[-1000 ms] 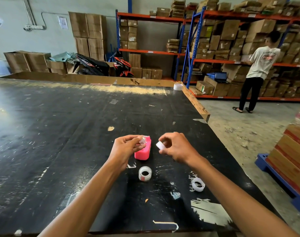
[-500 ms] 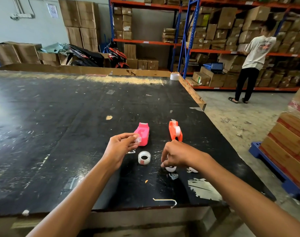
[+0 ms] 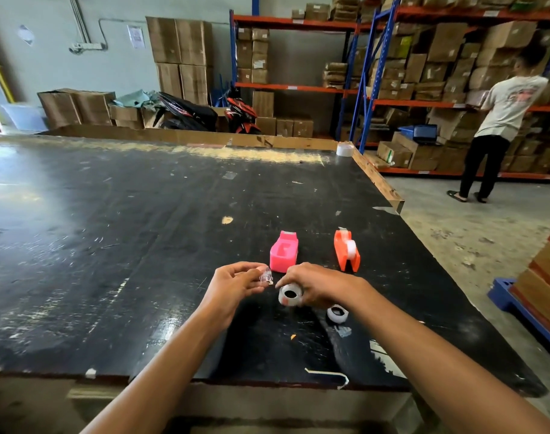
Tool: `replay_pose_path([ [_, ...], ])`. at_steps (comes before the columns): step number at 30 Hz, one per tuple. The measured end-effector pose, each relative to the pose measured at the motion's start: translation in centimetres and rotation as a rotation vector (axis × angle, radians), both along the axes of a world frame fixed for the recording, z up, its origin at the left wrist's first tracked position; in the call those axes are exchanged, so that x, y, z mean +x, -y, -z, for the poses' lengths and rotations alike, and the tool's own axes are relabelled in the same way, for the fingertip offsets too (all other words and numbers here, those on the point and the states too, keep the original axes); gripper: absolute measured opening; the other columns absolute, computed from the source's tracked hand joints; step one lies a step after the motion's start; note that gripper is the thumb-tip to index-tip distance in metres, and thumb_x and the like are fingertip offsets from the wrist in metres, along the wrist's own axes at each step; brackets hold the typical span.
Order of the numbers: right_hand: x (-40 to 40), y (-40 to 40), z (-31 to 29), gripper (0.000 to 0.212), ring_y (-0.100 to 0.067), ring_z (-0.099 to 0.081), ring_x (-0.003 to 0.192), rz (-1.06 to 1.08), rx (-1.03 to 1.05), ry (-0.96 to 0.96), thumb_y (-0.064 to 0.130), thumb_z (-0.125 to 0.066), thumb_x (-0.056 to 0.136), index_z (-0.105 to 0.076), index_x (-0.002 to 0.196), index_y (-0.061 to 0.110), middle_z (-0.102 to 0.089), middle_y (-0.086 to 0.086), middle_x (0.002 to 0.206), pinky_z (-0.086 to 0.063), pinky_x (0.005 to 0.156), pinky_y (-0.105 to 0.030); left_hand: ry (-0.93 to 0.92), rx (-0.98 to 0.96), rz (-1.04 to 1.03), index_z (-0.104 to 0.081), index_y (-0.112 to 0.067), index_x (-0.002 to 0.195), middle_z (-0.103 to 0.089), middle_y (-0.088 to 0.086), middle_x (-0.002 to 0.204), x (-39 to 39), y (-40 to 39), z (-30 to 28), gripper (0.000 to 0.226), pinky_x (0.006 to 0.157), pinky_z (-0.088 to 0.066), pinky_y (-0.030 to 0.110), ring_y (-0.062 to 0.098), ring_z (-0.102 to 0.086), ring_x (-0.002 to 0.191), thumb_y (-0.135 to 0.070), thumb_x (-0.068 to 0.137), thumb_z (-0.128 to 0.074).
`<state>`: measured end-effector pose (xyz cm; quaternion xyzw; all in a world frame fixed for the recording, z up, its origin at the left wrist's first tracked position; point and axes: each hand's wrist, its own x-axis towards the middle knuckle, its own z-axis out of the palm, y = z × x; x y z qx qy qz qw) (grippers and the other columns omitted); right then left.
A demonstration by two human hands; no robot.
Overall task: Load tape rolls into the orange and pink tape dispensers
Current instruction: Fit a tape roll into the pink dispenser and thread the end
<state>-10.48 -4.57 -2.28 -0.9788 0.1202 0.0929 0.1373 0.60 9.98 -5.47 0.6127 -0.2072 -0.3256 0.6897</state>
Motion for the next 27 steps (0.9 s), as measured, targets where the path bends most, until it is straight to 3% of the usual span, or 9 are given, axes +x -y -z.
replay_pose_path([
  [3, -0.1, 0.9, 0.1, 0.041, -0.021, -0.061, 0.096, 0.118, 0.125, 0.097, 0.026, -0.078, 0.073, -0.062, 0.110, 0.018, -0.064, -0.004, 0.105, -0.050, 0.079, -0.034, -0.007, 0.006, -0.008, -0.073, -0.006, 0.091, -0.072, 0.009, 0.081, 0.0, 0.0, 0.0, 0.010, 0.067, -0.058, 0.020, 0.012, -0.069, 0.065, -0.008, 0.091, -0.064],
  [8, -1.2, 1.3, -0.7, 0.044, -0.015, -0.061, 0.076, 0.275, 0.385, 0.311, 0.024, -0.084, 0.068, -0.061, 0.103, 0.010, -0.064, -0.003, 0.090, -0.057, 0.071, -0.036, -0.001, 0.009, -0.024, -0.073, -0.003, 0.094, -0.072, 0.010, 0.082, 0.1, 0.5, -0.3, 0.011, 0.066, -0.058, 0.019, 0.014, -0.068, 0.067, -0.009, 0.091, -0.064],
  [11, -1.8, 1.0, -1.1, 0.044, -0.016, -0.062, 0.067, 0.331, 0.548, 0.396, 0.017, -0.084, 0.070, -0.061, 0.107, 0.007, -0.061, -0.007, 0.086, -0.057, 0.054, -0.028, -0.005, 0.004, -0.023, -0.072, 0.001, 0.098, -0.071, 0.013, 0.082, -0.1, 1.1, -0.5, 0.014, 0.066, -0.059, 0.020, 0.015, -0.068, 0.066, -0.009, 0.091, -0.065],
  [16, -2.0, 1.0, -1.8, 0.038, -0.011, -0.061, 0.046, 0.488, 0.642, 0.451, 0.013, -0.086, 0.067, -0.059, 0.089, -0.001, -0.064, -0.006, 0.068, -0.051, 0.044, -0.021, -0.004, -0.016, -0.022, -0.072, 0.001, 0.099, -0.071, 0.012, 0.081, -0.8, 1.8, -0.9, 0.015, 0.067, -0.059, 0.021, 0.012, -0.068, 0.064, -0.009, 0.091, -0.064],
  [23, -1.5, 1.7, -2.4, 0.018, -0.020, -0.072, 0.062, 0.626, 0.855, 0.574, 0.009, -0.076, 0.079, -0.060, 0.077, 0.000, -0.069, -0.019, 0.080, -0.061, 0.060, -0.024, -0.026, -0.062, -0.018, -0.071, -0.001, 0.097, -0.074, 0.010, 0.078, -1.1, 2.2, -1.6, 0.015, 0.068, -0.059, 0.022, 0.017, -0.070, 0.071, -0.011, 0.087, -0.070],
  [27, -0.9, 1.7, -2.5, 0.049, -0.025, -0.075, 0.079, 0.681, 0.974, 0.602, 0.024, -0.069, 0.086, -0.059, 0.095, -0.023, -0.071, -0.030, 0.099, -0.060, 0.083, -0.037, -0.049, -0.117, -0.012, -0.071, 0.001, 0.097, -0.075, 0.012, 0.079, -1.3, 2.3, -2.2, 0.014, 0.070, -0.060, 0.022, 0.018, -0.072, 0.073, -0.008, 0.086, -0.071],
])
